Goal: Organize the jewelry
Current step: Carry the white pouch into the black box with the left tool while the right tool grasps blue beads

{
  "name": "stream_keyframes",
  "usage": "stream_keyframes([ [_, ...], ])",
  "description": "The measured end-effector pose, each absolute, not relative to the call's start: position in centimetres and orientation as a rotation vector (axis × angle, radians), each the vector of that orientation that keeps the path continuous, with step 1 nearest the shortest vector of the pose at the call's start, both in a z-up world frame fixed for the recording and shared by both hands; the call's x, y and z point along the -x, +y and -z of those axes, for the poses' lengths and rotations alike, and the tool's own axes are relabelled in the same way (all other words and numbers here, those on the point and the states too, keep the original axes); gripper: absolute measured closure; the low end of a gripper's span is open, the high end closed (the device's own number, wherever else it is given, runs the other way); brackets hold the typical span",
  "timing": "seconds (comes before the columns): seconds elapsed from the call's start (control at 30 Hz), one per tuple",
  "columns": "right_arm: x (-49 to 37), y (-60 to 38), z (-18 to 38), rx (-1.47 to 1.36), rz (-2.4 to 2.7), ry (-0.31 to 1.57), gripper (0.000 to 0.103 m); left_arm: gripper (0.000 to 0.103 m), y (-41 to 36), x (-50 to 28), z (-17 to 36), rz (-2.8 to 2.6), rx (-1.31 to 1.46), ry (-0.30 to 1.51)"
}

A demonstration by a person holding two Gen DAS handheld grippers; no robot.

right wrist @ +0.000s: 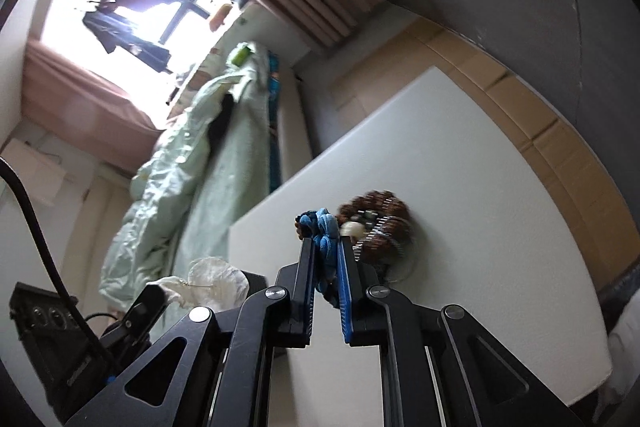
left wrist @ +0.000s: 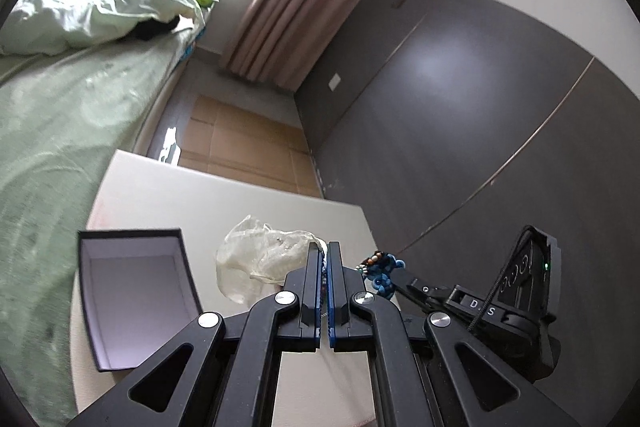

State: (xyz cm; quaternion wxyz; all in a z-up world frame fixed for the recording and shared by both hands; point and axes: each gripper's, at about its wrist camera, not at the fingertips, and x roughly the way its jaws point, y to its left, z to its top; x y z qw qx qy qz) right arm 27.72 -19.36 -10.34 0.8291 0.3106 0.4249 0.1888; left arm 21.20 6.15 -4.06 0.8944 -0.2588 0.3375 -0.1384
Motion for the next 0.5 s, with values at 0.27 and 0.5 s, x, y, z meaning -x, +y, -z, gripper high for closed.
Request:
stream_keyframes([
  [0.27,-26.8,-17.8,7.8,-0.664,-0.501,0.807,0.091,0.102,9.0,-19.6,2.4,0.257,0.548,0.632],
  [0.5,-26.5,-15.7,7.1,-0.651,-0.578,0.792,0.091,0.102,11.7,-19.0,3.0,0.183,0.558,0.649],
])
